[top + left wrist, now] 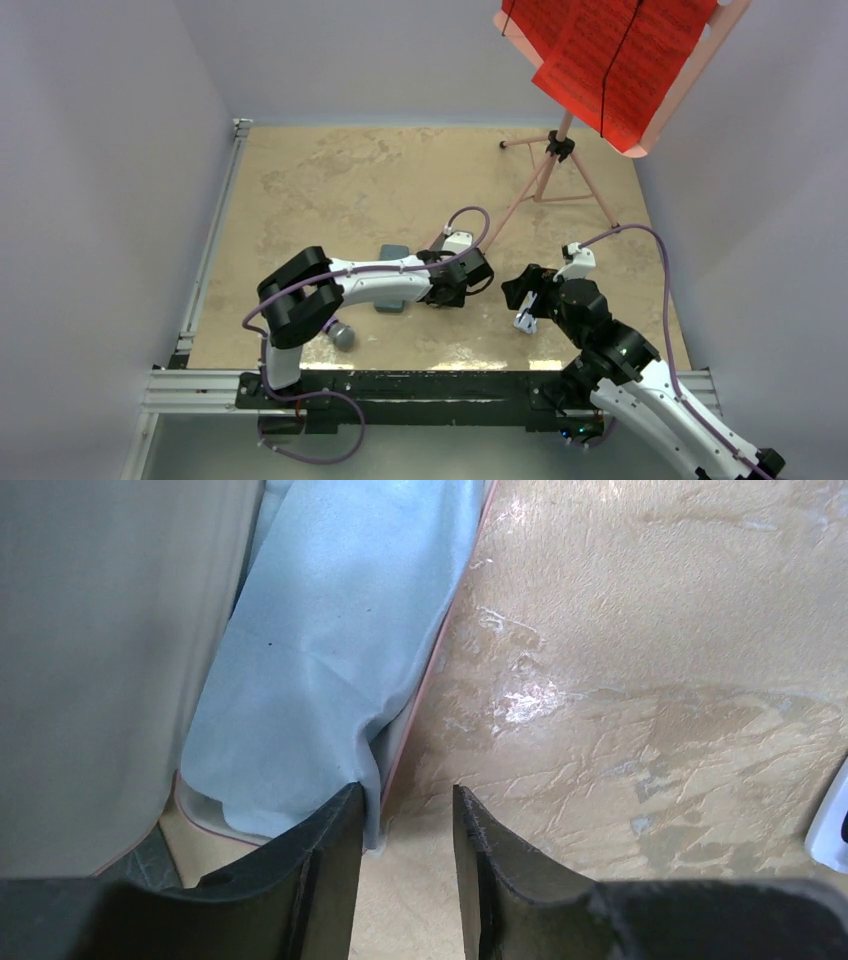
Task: Organize the sunglasses
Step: Smooth out the folded cleaning cloth on the sunglasses case.
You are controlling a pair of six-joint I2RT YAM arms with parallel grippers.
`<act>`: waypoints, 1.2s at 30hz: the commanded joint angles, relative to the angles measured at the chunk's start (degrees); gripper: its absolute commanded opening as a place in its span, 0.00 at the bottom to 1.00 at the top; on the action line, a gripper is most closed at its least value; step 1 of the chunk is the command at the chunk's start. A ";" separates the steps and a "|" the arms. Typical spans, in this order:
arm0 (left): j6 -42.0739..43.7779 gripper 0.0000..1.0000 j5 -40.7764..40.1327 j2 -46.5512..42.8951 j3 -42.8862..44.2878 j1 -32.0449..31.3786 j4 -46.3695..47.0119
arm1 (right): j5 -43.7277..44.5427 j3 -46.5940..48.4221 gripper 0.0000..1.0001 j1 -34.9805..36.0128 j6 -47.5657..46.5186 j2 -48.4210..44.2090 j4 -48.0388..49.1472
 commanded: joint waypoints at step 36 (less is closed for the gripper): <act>10.89 0.54 2.60 0.61 6.73 2.52 0.82 | 1.39 0.22 0.88 -0.05 0.44 0.00 0.73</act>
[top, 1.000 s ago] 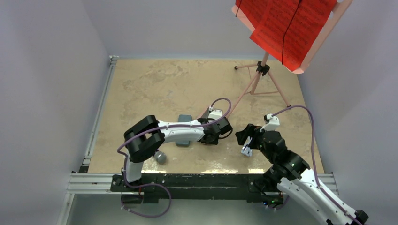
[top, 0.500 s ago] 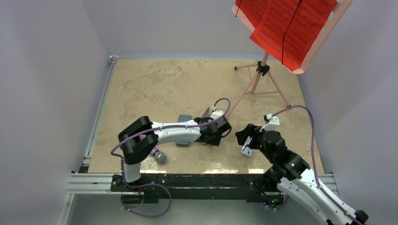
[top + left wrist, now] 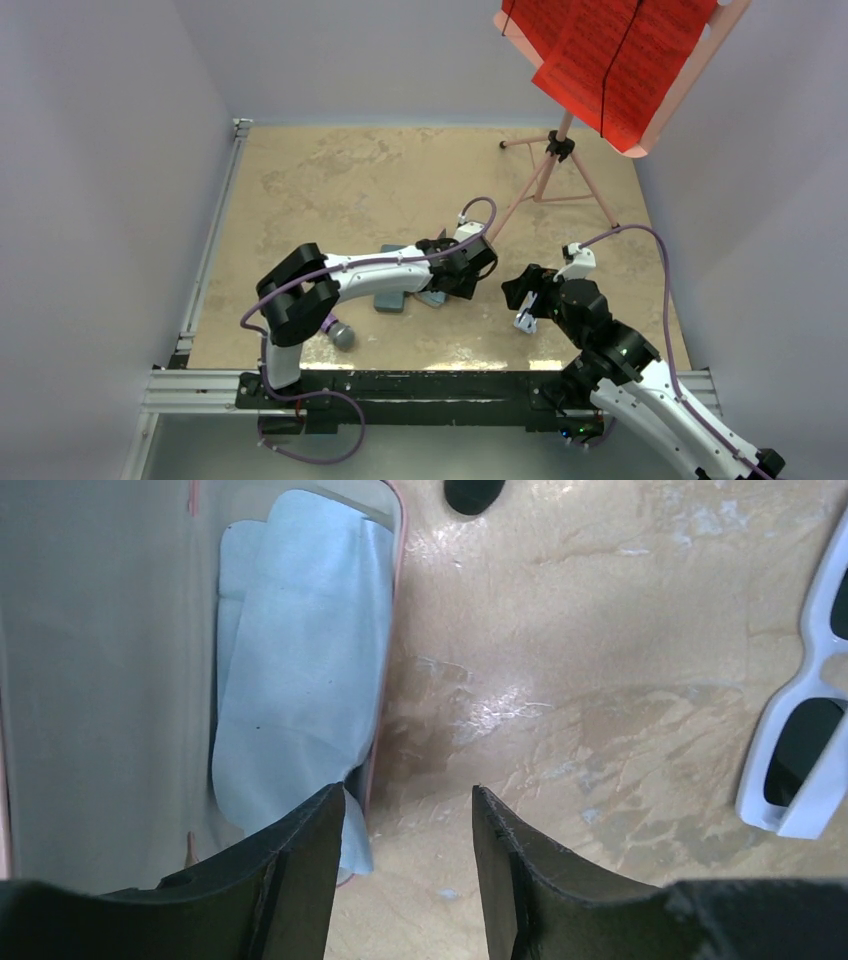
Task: Organize the sunglasses
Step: Smooth out the folded cleaning cloth on the sunglasses case.
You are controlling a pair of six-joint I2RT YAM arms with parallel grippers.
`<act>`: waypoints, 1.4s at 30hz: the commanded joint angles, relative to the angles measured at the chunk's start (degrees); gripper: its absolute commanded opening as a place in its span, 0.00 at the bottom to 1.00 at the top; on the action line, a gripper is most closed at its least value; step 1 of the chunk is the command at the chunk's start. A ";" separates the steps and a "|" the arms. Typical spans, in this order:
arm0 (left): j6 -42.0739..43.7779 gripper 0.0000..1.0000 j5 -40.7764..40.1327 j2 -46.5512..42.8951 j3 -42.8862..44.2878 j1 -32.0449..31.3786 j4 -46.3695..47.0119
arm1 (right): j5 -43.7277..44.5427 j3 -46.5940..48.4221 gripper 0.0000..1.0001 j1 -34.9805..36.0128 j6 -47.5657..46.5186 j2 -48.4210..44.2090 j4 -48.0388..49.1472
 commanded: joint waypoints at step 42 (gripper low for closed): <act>4.55 0.76 7.75 -5.91 -3.63 3.00 9.84 | 9.24 6.35 0.90 -0.05 8.98 11.64 -6.88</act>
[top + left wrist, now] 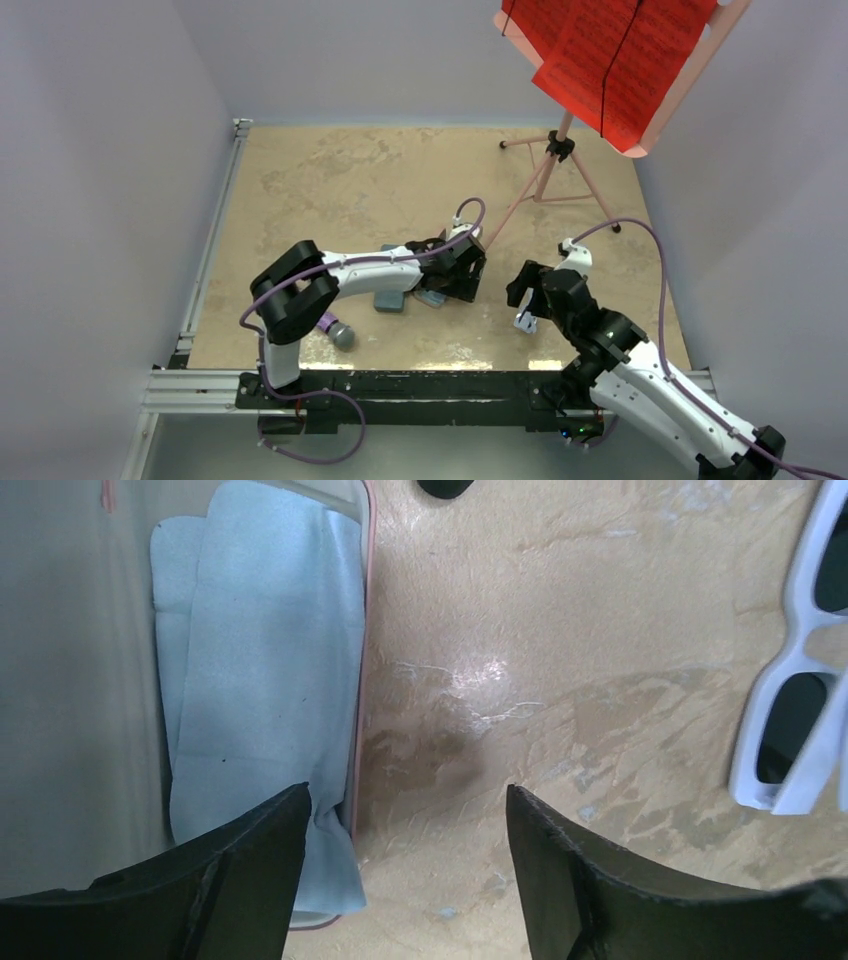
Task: Organize the sunglasses
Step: Smooth out the folded cleaning cloth on the sunglasses case.
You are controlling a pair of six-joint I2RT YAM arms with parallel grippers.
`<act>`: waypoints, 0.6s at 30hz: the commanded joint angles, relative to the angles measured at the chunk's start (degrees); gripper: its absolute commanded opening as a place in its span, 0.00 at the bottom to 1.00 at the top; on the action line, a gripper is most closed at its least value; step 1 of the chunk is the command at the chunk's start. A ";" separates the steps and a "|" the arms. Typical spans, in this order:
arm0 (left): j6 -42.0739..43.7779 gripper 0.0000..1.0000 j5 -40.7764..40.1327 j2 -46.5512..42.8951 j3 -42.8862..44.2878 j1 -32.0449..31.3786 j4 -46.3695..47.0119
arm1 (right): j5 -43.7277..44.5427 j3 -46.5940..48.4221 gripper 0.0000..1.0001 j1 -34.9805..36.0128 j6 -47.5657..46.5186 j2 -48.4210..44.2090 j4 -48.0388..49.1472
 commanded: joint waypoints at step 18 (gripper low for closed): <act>-3.57 1.00 -8.10 -41.26 -15.80 2.86 -6.56 | -2.19 7.38 0.75 -9.88 11.23 27.55 0.07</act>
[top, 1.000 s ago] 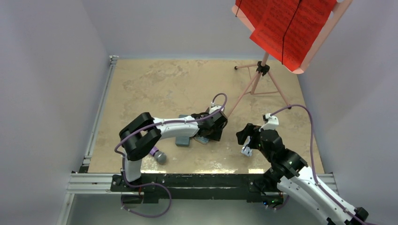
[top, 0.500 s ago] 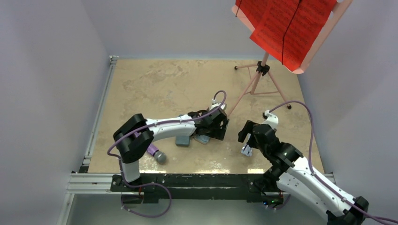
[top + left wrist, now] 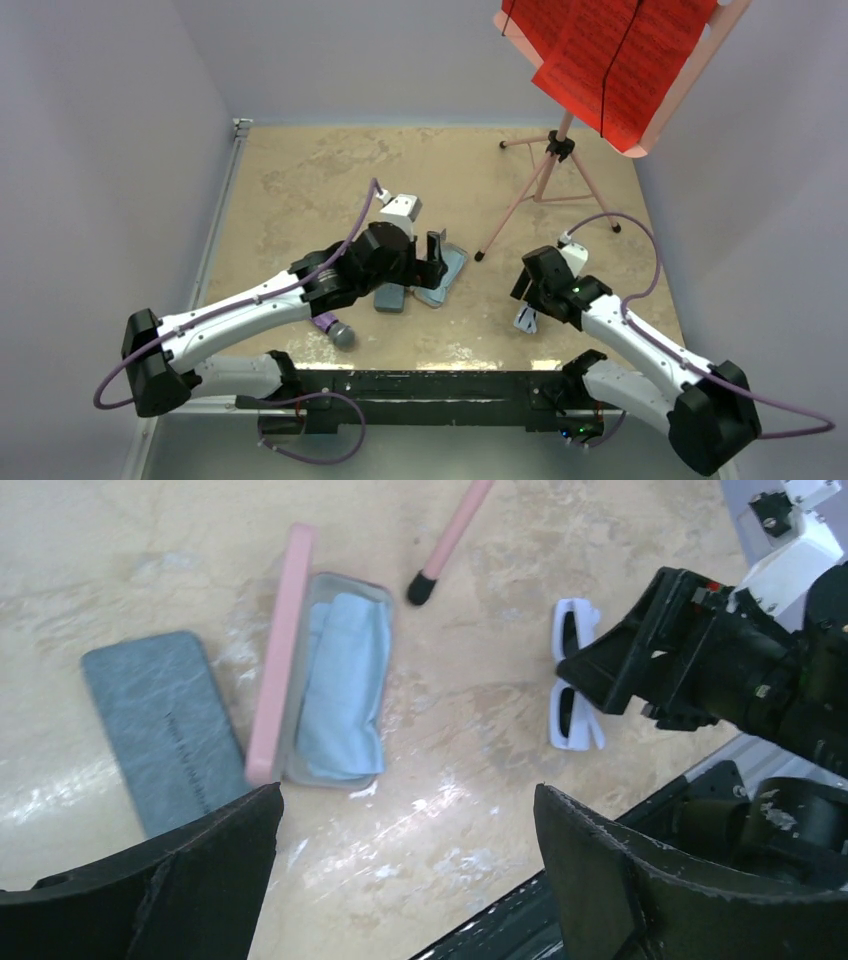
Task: Organize the sunglasses
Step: Smooth out the folded cleaning cloth on the sunglasses case, then pick up the sunglasses from the corner of the board, then place the sunglasses in the sunglasses case.
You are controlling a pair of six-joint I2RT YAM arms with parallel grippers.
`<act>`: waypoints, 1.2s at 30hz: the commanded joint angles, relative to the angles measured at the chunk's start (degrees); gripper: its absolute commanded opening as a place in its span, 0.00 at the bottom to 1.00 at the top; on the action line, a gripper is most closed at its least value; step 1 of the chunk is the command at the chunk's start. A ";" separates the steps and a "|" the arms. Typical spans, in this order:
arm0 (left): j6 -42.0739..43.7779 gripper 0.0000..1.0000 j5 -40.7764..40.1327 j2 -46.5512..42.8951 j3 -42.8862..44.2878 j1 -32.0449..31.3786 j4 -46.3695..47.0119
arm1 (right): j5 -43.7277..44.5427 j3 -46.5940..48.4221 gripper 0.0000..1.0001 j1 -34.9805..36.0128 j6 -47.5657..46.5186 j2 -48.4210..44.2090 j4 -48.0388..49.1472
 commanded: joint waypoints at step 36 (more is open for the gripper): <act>-8.91 1.00 23.62 16.63 -8.04 10.15 18.40 | -30.14 2.03 0.00 -1.74 -12.19 -1.90 22.96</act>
